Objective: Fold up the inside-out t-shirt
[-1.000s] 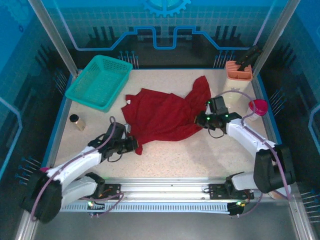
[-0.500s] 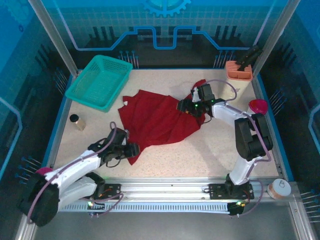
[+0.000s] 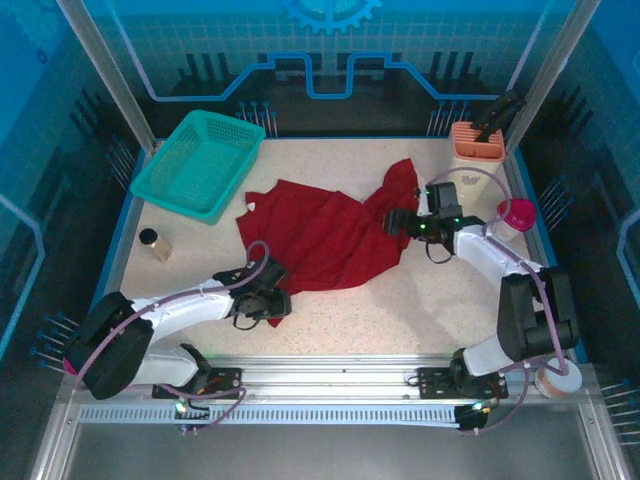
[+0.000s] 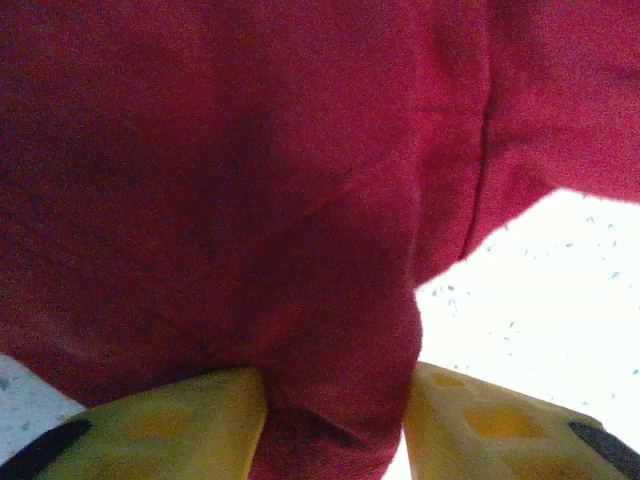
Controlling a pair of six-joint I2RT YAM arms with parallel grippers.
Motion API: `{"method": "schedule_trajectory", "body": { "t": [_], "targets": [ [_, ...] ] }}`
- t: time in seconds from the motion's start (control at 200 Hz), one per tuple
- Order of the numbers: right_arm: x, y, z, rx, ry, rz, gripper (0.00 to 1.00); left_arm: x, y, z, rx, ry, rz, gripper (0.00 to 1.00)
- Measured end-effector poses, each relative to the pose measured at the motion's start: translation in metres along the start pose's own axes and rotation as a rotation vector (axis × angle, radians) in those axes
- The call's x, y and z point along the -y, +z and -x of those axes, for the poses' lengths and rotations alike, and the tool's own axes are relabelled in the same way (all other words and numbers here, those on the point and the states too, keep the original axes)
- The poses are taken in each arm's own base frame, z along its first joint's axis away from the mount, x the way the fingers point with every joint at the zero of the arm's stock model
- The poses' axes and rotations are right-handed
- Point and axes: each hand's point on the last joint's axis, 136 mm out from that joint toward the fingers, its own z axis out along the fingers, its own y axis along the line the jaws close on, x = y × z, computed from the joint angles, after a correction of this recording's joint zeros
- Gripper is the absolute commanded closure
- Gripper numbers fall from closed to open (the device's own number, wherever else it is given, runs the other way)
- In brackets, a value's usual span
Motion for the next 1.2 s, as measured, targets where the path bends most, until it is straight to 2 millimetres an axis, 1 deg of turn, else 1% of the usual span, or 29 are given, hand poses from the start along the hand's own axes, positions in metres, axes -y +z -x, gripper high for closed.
{"method": "schedule_trajectory", "body": {
  "t": [0.025,0.065,0.08,0.09,0.135,0.175,0.255,0.315,0.36,0.43,0.47,0.585,0.695,0.786,0.836,0.866,0.906,0.926,0.936,0.941,0.996,1.101,1.141,1.151,1.181,1.201],
  "targets": [
    [0.004,0.001,-0.001,0.004,0.042,0.029,0.23,-0.001,0.0,0.001,0.005,-0.003,0.005,0.7],
    [0.01,0.003,-0.003,0.005,0.103,0.085,0.4,-0.002,0.0,0.003,0.017,-0.023,0.015,0.78],
    [0.011,0.003,-0.004,-0.001,0.119,0.109,0.45,-0.003,0.0,0.003,0.021,-0.024,0.018,0.8],
    [0.013,0.004,-0.004,-0.002,0.139,0.118,0.46,-0.004,0.0,0.003,0.025,-0.023,0.022,0.82],
    [0.015,0.007,-0.006,-0.023,0.168,0.154,0.44,-0.008,0.001,0.004,0.037,-0.048,0.027,0.87],
    [0.013,0.01,-0.006,-0.039,0.166,0.18,0.43,-0.009,0.0,0.005,0.049,-0.055,0.024,0.93],
    [0.0,0.015,-0.001,-0.067,0.1,0.208,0.45,-0.011,-0.003,0.007,0.066,-0.07,0.012,1.0],
    [-0.01,0.016,0.008,-0.059,0.025,0.219,0.45,-0.015,-0.004,0.009,0.081,-0.089,0.014,1.0],
    [-0.018,0.016,0.016,-0.045,-0.03,0.225,0.42,-0.019,-0.005,0.01,0.095,-0.096,0.016,1.0],
    [-0.022,0.015,0.024,-0.025,-0.096,0.217,0.38,-0.025,-0.008,0.009,0.112,-0.105,0.015,1.0],
    [-0.021,0.015,0.026,-0.023,-0.118,0.209,0.37,-0.029,-0.011,0.009,0.119,-0.109,0.014,1.0],
    [-0.018,0.027,0.019,-0.067,-0.162,0.199,0.37,-0.033,-0.023,0.01,0.156,-0.115,-0.004,1.0],
    [-0.018,0.038,-0.001,-0.141,-0.189,0.183,0.46,-0.031,-0.038,0.015,0.207,-0.115,-0.037,1.0],
    [-0.019,0.041,-0.011,-0.181,-0.204,0.181,0.58,-0.034,-0.044,0.016,0.226,-0.108,-0.037,1.0],
    [-0.02,0.041,-0.012,-0.193,-0.2,0.184,0.62,-0.037,-0.046,0.015,0.228,-0.107,-0.024,1.0],
    [-0.021,0.042,-0.011,-0.195,-0.198,0.186,0.67,-0.039,-0.046,0.014,0.227,-0.106,-0.017,1.0],
    [-0.022,0.041,-0.01,-0.193,-0.196,0.191,0.79,-0.042,-0.046,0.014,0.227,-0.106,-0.006,1.0],
    [-0.022,0.041,-0.01,-0.192,-0.191,0.193,0.89,-0.043,-0.046,0.013,0.227,-0.106,0.001,1.0],
    [-0.022,0.041,-0.01,-0.192,-0.189,0.195,0.98,-0.044,-0.047,0.013,0.226,-0.106,0.004,1.0],
    [-0.023,0.041,-0.01,-0.19,-0.192,0.195,1.0,-0.044,-0.047,0.013,0.225,-0.106,0.005,1.0],
    [-0.022,0.041,-0.013,-0.178,-0.176,0.198,1.0,-0.045,-0.048,0.013,0.225,-0.103,0.018,1.0],
    [-0.017,0.036,-0.034,-0.203,-0.143,0.2,1.0,-0.042,-0.054,0.02,0.239,-0.101,0.024,1.0],
    [-0.016,0.034,-0.039,-0.206,-0.135,0.201,1.0,-0.041,-0.056,0.022,0.248,-0.096,0.023,1.0],
    [-0.016,0.033,-0.04,-0.206,-0.131,0.2,0.95,-0.04,-0.056,0.023,0.25,-0.093,0.023,1.0],
    [-0.016,0.031,-0.043,-0.205,-0.124,0.2,0.71,-0.039,-0.058,0.025,0.256,-0.085,0.023,1.0],
    [-0.016,0.029,-0.044,-0.199,-0.126,0.201,0.62,-0.039,-0.058,0.025,0.258,-0.081,0.022,1.0]
  ]
}}
